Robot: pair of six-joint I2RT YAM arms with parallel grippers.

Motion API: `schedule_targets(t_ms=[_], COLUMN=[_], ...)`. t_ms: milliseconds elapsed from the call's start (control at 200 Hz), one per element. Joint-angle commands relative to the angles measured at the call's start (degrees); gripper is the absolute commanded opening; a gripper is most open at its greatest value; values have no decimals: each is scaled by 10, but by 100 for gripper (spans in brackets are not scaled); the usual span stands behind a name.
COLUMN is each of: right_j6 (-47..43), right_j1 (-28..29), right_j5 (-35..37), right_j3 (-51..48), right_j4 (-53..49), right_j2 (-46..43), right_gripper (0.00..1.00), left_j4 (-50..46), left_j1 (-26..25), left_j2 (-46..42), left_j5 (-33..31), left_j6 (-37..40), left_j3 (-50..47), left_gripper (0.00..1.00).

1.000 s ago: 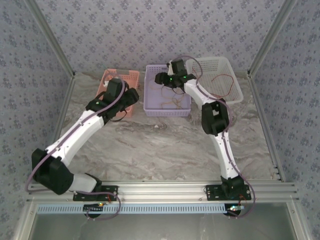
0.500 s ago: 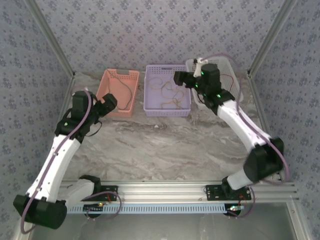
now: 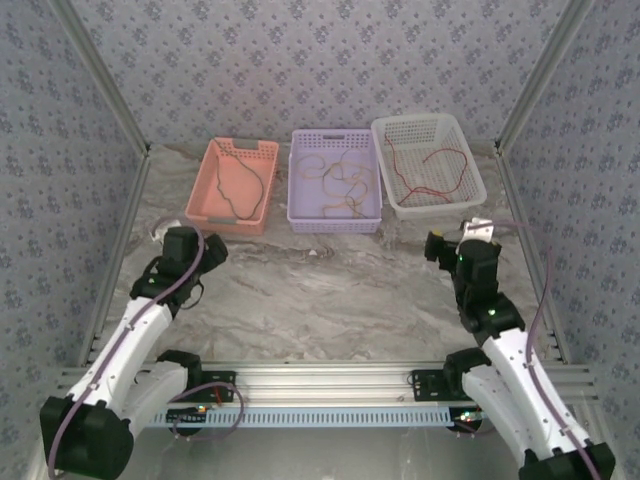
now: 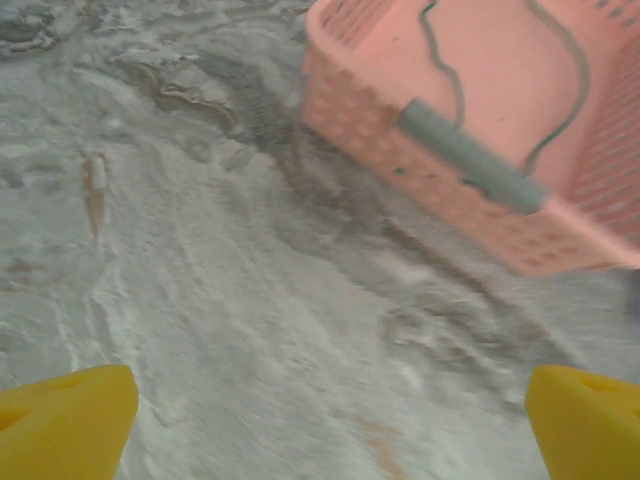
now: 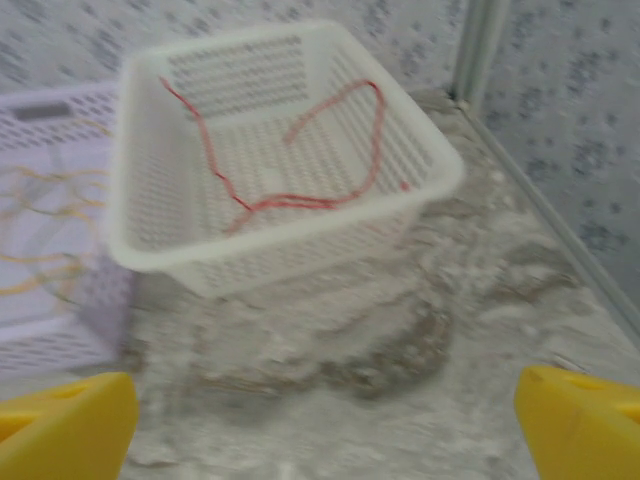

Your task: Untangle the cables

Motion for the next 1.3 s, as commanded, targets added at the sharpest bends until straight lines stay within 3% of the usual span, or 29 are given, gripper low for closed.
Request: schedule_targets(t_ms=[0,80,220,290,330,410,470,620,680,715,760,829,984,1294], right_j6=[-64,-56,-54,-59,-63,-55,-51,-42,-54,-67,-78,-78,-104,-106], right_j1=[-51,-84,-124,-144,-153,-170,-180,-204,-201,-189,-180,-172,-134,-131], right_j5=[-24,-59,-93,-121,-141,-173,-183,-235,-270,-259,-259,-240,-180,-173], right_j3=[-50,-77,-119,-120,-100,-109,-98,-81,-75,-63,-72,-79,-52,-56], right_j4=[107,158,314,377,359,446,469,548,577,537,571,619,571,584], right_j2=[18,72,189,256,274,316,344,426,456,452,466,502,510,512], right_gripper=[99,98,99,99,99,99,99,99,99,99,99,99,99,99], left_j4=[158,243,393,463,502,584,566,671,729,766,828,732,730,730], left_j1=[2,3,18,39,53,70,72,95,115,123,124,128,132,131], left_j2=[7,43,108,156,184,238,253,288,326,355,387,367,377,376], left_j5=[-92,-121,-114,-98,-80,-52,-33,0,27,32,37,47,57,59], left_j6=[131,221,293,302,302,307,321,331,308,301,305,294,298,298], left_j3=[-43,-72,-99,-109,-116,-128,-109,-130,-144,-151,-159,-130,-118,-119], left_gripper=[99,99,99,99,99,99,99,99,99,99,99,99,99,99])
